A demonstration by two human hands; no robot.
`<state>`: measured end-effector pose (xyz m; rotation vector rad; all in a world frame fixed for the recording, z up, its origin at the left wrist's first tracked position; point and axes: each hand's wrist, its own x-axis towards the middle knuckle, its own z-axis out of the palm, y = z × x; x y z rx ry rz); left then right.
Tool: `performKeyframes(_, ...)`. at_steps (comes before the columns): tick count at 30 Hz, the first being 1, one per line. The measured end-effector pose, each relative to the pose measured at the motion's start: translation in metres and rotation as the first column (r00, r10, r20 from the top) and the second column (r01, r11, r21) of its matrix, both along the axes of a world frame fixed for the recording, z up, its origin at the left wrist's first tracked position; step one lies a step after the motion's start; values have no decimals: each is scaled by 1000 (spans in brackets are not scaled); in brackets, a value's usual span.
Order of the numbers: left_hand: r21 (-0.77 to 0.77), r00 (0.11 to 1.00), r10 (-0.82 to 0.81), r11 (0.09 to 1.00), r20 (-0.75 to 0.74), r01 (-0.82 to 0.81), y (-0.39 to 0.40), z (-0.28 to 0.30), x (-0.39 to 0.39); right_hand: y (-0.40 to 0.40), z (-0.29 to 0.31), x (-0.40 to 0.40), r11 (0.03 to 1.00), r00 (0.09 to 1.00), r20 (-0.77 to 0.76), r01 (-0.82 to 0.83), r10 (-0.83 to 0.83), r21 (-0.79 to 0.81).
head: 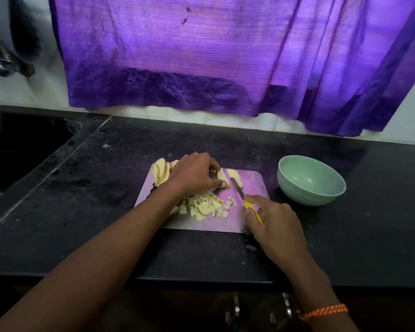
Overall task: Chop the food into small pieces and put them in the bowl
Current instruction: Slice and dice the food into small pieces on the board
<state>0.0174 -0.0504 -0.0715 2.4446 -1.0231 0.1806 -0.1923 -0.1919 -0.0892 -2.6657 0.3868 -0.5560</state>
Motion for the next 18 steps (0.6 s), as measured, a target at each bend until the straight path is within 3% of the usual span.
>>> performKeyframes(6,-4,1000,2,1000,3,-2,1,1,-1,3,4,15,996,994,98,49,-56,71)
performKeyframes(18,3,1000,15,1000,5,-15,1,0,1,17,14,49,999,1000,10,26,-26,-24)
